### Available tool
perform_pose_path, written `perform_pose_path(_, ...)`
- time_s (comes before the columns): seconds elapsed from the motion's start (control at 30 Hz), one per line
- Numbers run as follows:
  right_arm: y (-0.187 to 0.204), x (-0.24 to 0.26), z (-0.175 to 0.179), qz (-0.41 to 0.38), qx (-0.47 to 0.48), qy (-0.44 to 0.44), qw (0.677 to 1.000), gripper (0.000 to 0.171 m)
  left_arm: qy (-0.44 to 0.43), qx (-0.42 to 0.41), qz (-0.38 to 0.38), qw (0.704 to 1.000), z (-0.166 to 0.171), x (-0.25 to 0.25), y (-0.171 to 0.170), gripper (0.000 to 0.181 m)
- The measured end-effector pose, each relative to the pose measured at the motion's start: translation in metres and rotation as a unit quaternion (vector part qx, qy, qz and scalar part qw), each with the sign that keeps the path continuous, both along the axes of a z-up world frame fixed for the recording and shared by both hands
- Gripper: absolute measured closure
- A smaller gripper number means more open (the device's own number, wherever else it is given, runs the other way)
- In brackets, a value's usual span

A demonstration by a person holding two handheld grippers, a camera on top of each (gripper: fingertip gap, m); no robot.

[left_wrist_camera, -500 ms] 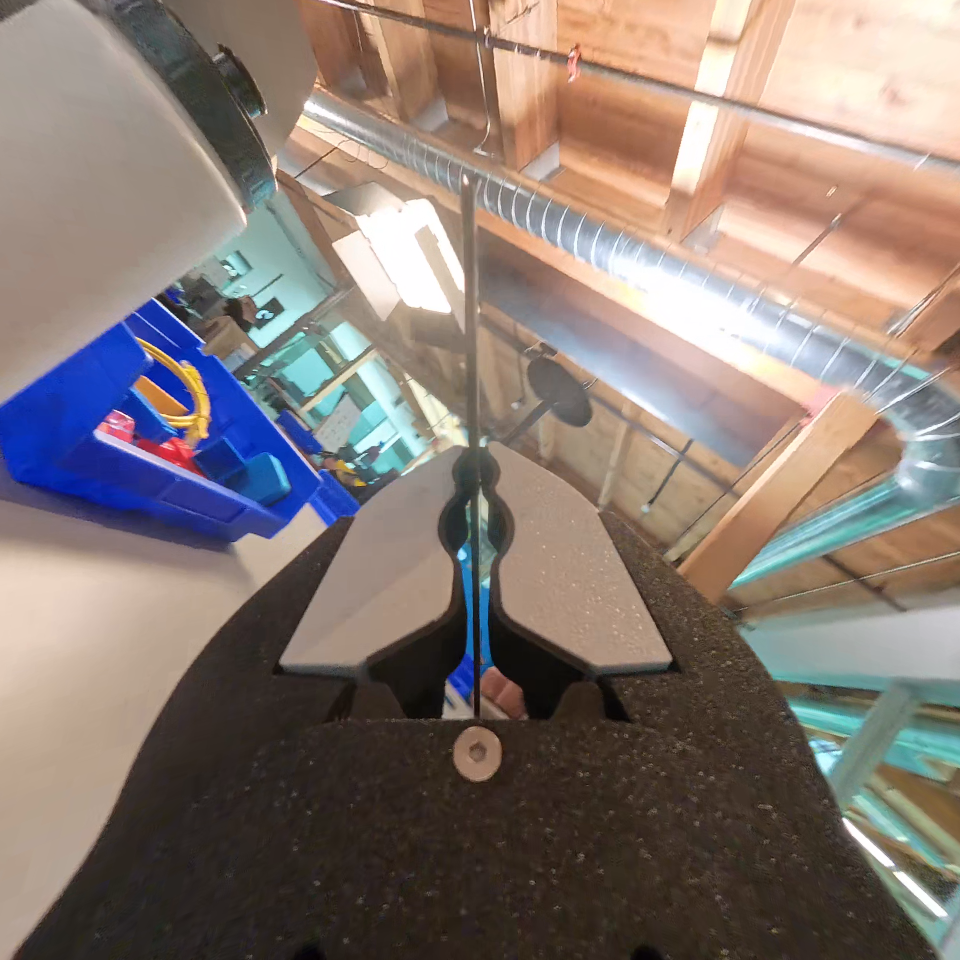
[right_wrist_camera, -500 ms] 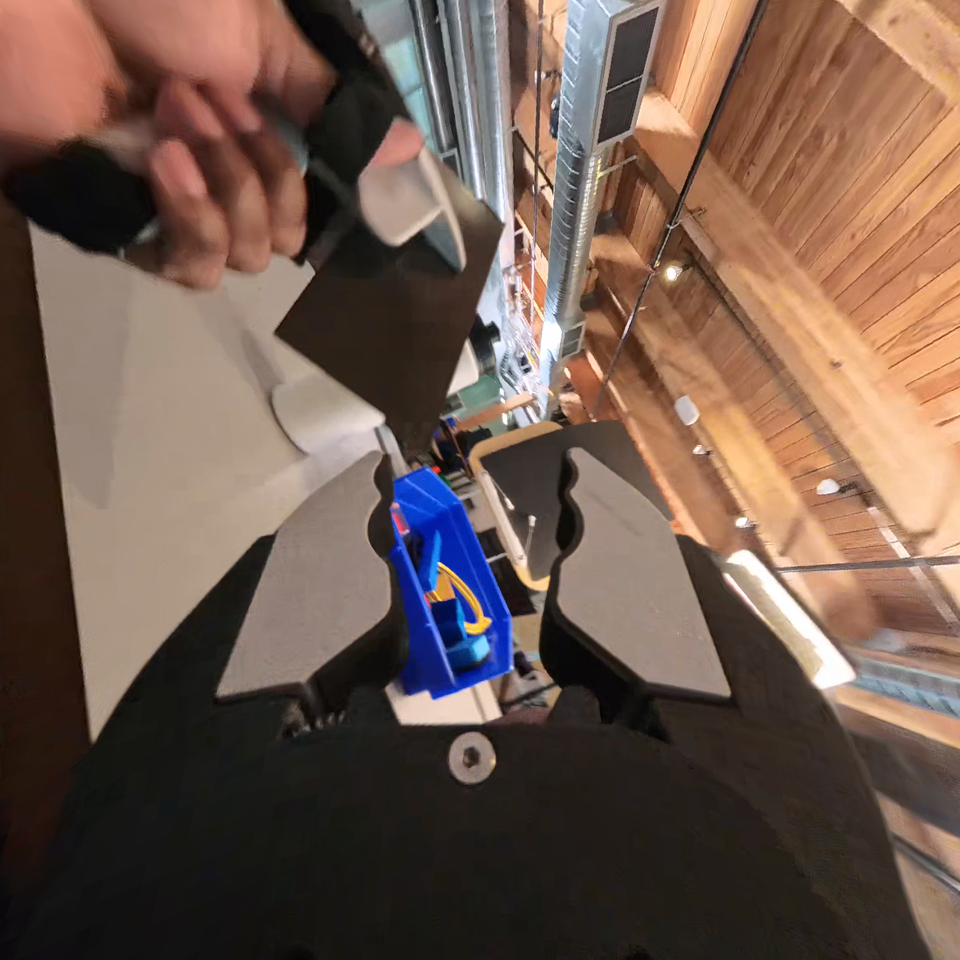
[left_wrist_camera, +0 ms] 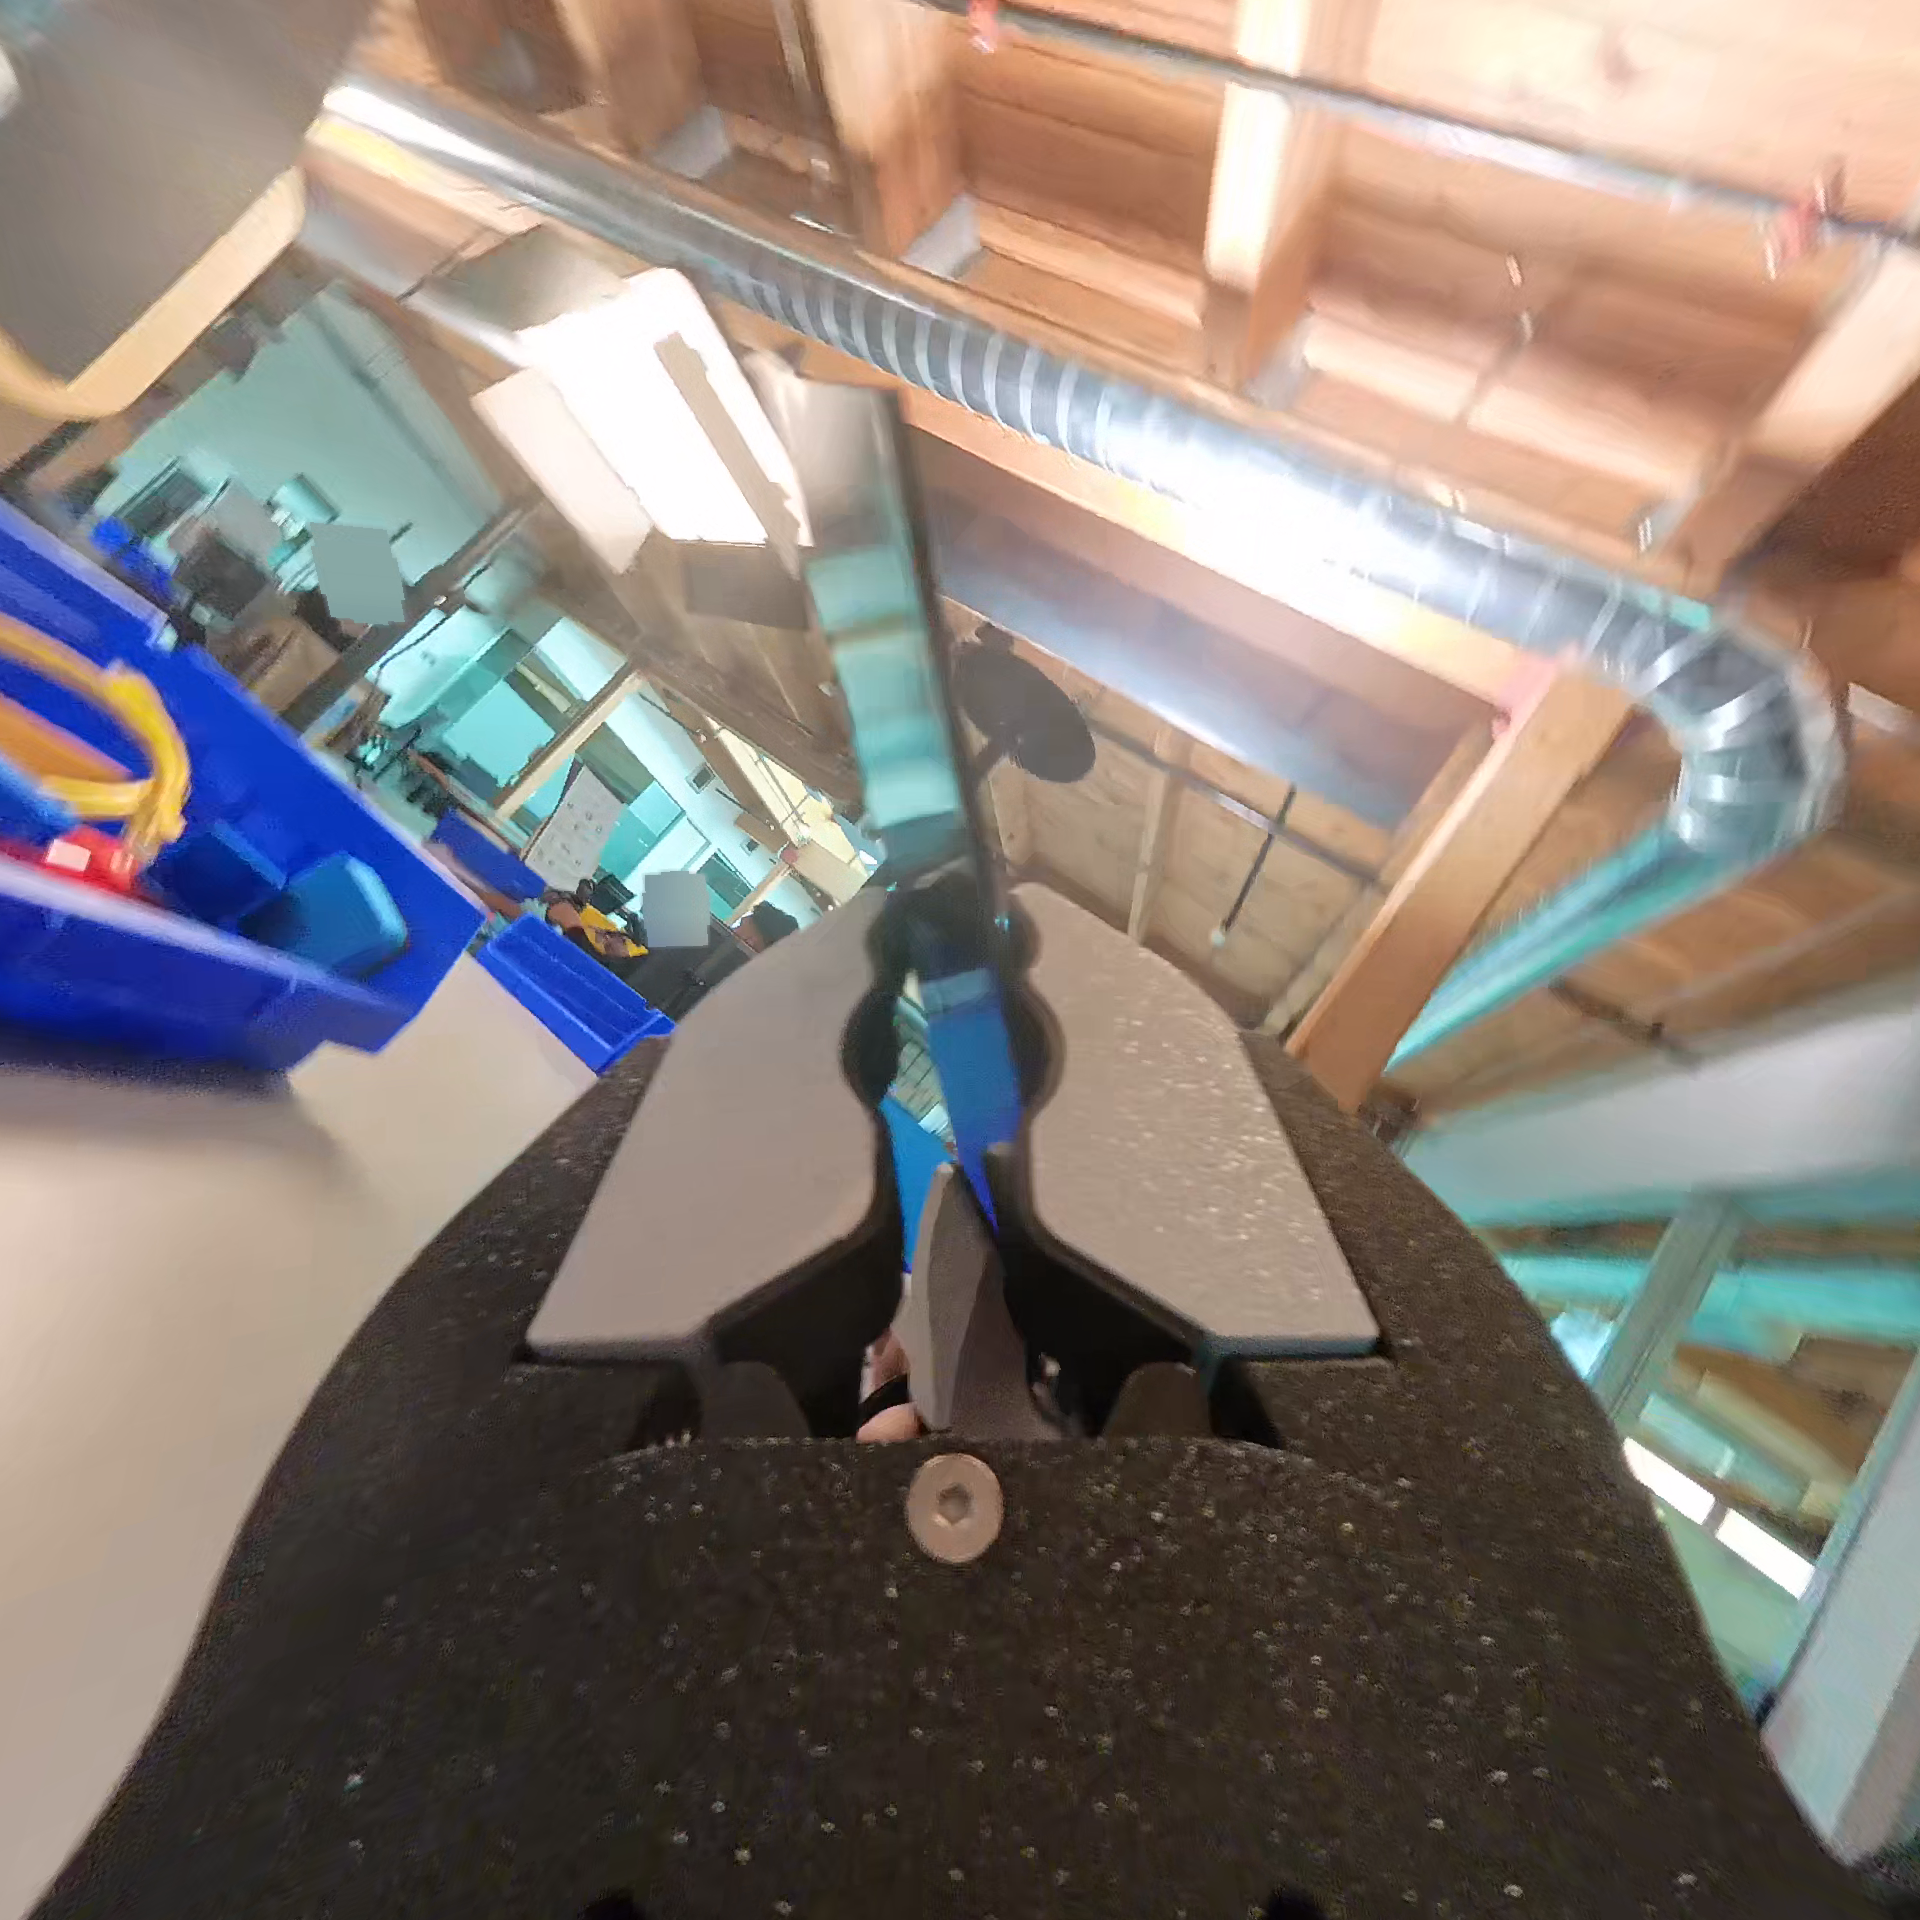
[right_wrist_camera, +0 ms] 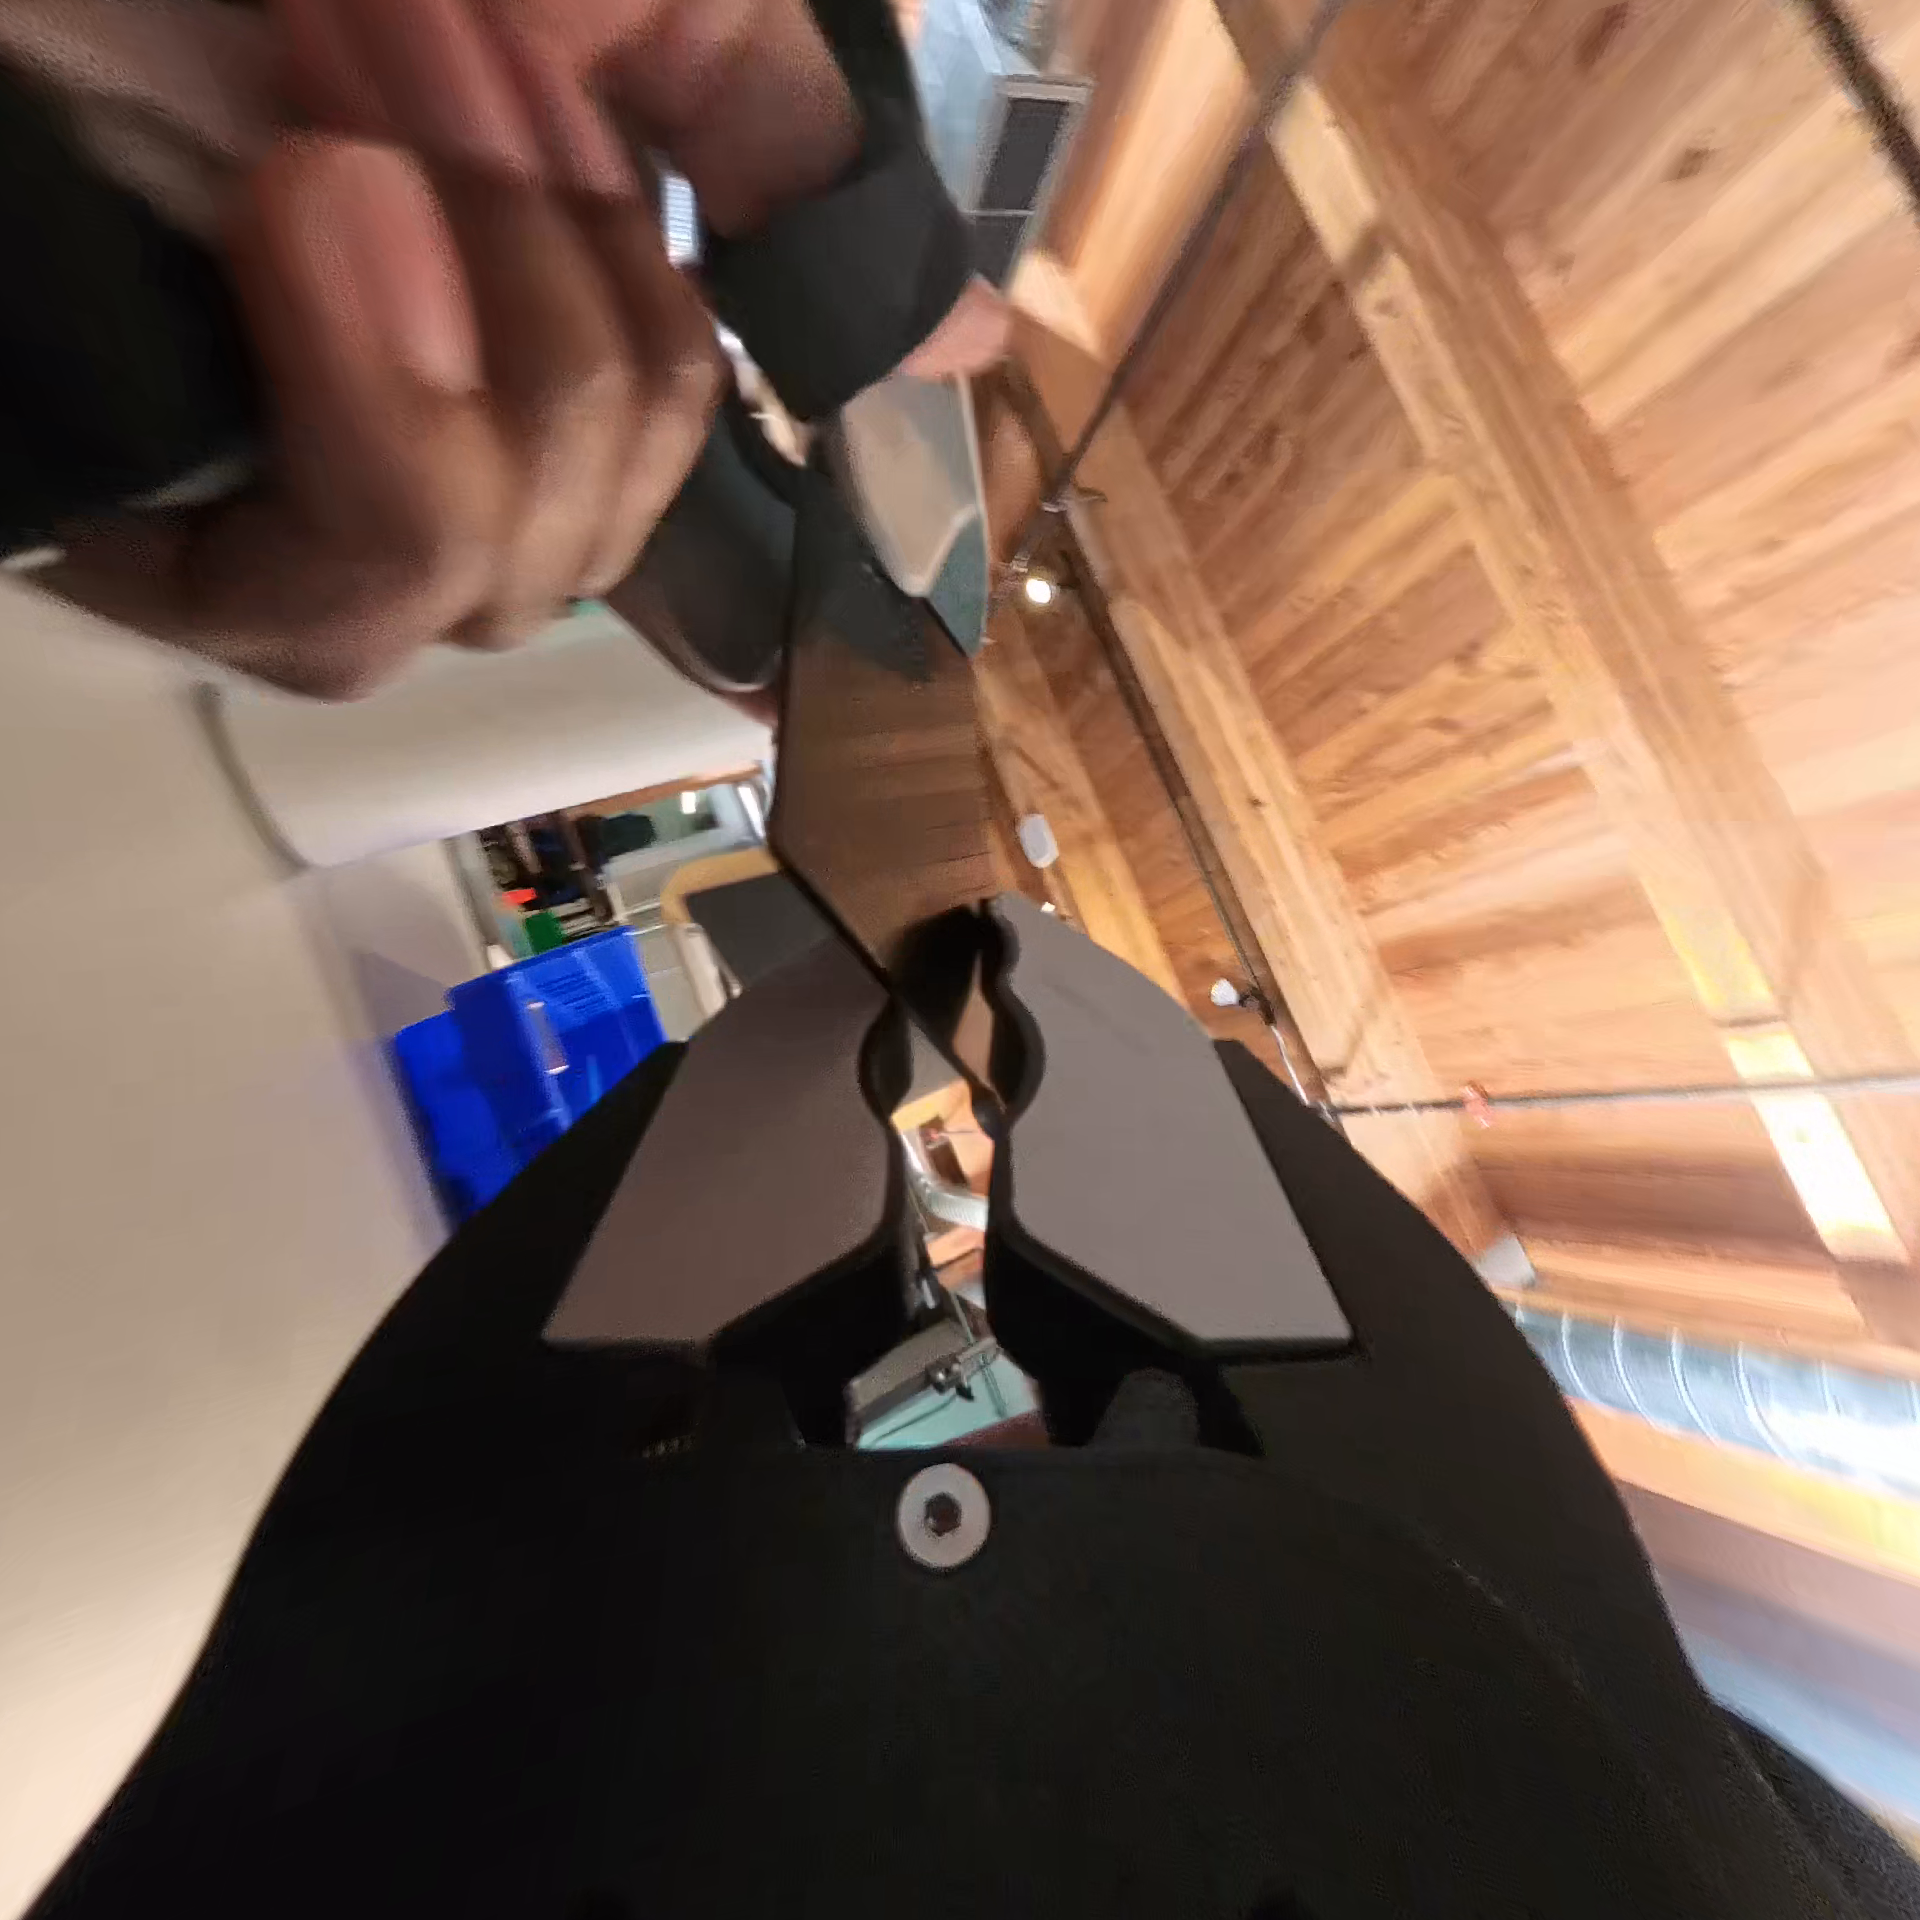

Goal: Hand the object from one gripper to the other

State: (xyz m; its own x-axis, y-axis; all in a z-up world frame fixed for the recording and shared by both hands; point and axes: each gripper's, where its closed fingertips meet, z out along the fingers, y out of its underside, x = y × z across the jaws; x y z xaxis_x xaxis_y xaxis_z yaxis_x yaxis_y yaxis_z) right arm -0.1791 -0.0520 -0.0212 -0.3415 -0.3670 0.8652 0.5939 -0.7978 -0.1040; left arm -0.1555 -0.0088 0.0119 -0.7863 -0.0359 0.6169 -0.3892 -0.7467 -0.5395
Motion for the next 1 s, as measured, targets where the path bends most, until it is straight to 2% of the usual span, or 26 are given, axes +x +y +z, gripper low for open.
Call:
perform_pose_path(0.03, -0.006, 0.003, 0.004, 0.006, 0.026, 0.023, 0.999, 0.167, -0.045, 0.019, 0.001, 0.999, 0.007, -0.007, -0.004, 0.145)
perform_pose_path(0.1, -0.017, 0.009, 0.011, 0.047, 0.103, 0.105, 0.988, 0.17, -0.12, 0.058, -0.016, 0.991, 0.015, -0.02, -0.013, 0.124)
perform_pose_path(0.13, -0.025, 0.011, 0.017, 0.073, 0.156, 0.143, 0.975, 0.17, -0.141, 0.072, -0.024, 0.987, 0.016, -0.024, -0.016, 0.114)
perform_pose_path(0.2, -0.035, 0.017, 0.025, 0.144, 0.257, 0.239, 0.925, 0.17, -0.168, 0.088, -0.032, 0.981, 0.016, -0.028, -0.017, 0.11)
perform_pose_path(0.3, -0.031, 0.019, 0.022, 0.276, 0.348, 0.4, 0.802, 0.17, -0.158, 0.095, -0.032, 0.982, 0.011, -0.019, -0.014, 0.11)
perform_pose_path(0.4, -0.014, 0.004, 0.017, 0.408, 0.365, 0.52, 0.655, 0.169, -0.127, 0.096, -0.057, 0.986, 0.003, -0.012, -0.016, 0.108)
perform_pose_path(0.47, -0.003, -0.005, 0.01, 0.46, 0.357, 0.581, 0.569, 0.17, -0.123, 0.089, -0.073, 0.986, 0.003, -0.014, -0.018, 0.108)
perform_pose_path(0.5, 0.003, -0.009, 0.004, 0.469, 0.347, 0.611, 0.535, 0.17, -0.126, 0.084, -0.074, 0.986, 0.004, -0.016, -0.018, 0.11)
perform_pose_path(0.53, 0.009, -0.011, -0.003, 0.467, 0.336, 0.634, 0.517, 0.17, -0.133, 0.082, -0.073, 0.985, 0.005, -0.018, -0.018, 0.119)
perform_pose_path(0.63, 0.02, -0.007, -0.021, 0.436, 0.323, 0.66, 0.52, 0.168, -0.151, 0.093, -0.025, 0.984, 0.002, -0.013, -0.01, 0.172)
perform_pose_path(0.7, 0.019, 0.003, -0.024, 0.404, 0.343, 0.654, 0.54, 0.157, -0.161, 0.108, -0.004, 0.981, 0.0, -0.009, -0.005, 0.179)
perform_pose_path(0.77, 0.01, 0.017, -0.028, 0.35, 0.355, 0.633, 0.592, 0.148, -0.183, 0.13, 0.03, 0.974, 0.003, -0.006, 0.001, 0.179)
perform_pose_path(0.83, 0.0, 0.025, -0.03, 0.299, 0.348, 0.606, 0.65, 0.14, -0.225, 0.182, 0.092, 0.953, 0.005, -0.004, 0.007, 0.179)
perform_pose_path(0.9, -0.007, 0.026, -0.029, 0.265, 0.329, 0.592, 0.687, 0.138, -0.295, 0.267, 0.177, 0.9, 0.004, -0.003, 0.01, 0.179)
perform_pose_path(1.0, -0.004, 0.016, -0.018, 0.261, 0.304, 0.579, 0.71, 0.13, -0.419, 0.385, 0.299, 0.766, 0.002, -0.006, 0.011, 0.18)
